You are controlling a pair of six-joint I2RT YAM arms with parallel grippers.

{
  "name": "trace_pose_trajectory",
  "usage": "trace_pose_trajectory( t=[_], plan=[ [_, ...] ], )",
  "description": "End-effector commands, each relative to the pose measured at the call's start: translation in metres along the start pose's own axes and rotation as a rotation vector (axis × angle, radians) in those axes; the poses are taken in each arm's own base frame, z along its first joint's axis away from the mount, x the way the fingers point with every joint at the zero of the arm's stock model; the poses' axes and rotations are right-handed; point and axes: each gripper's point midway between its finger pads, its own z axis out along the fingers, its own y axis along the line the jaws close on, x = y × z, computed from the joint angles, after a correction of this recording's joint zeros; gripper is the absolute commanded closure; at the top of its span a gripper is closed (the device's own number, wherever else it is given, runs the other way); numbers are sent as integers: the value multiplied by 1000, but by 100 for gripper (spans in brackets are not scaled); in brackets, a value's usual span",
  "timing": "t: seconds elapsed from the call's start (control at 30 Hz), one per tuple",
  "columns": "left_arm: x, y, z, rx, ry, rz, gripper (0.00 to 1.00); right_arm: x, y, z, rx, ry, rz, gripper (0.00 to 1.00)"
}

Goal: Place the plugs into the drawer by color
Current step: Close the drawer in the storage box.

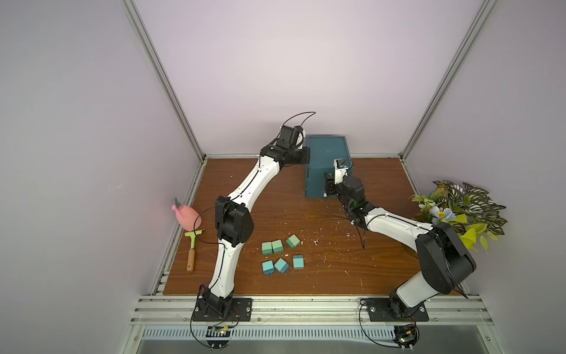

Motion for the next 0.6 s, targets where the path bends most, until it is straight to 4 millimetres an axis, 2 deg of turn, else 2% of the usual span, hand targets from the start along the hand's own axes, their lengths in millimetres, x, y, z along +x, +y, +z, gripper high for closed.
trace_pose_trajectory(
  t=[0.0, 0.17, 0.3, 0.47, 0.57],
  plan=[
    [43, 5, 1, -30, 153, -6, 92, -36, 2, 5, -27, -93, 44, 44],
    [45, 3, -2, -34, 155, -2, 92, -37, -3, 11, -40, -82, 37, 44],
    [40, 1, -7, -36, 140, 0, 92, -44, 0, 7, -85, -72, 32, 43],
    [19, -1, -23, -43, 80, 4, 87, -74, 6, -14, -179, -79, 82, 42],
    [4, -4, -33, -38, 40, 2, 81, -91, -3, -12, -198, -45, 134, 42]
  ],
)
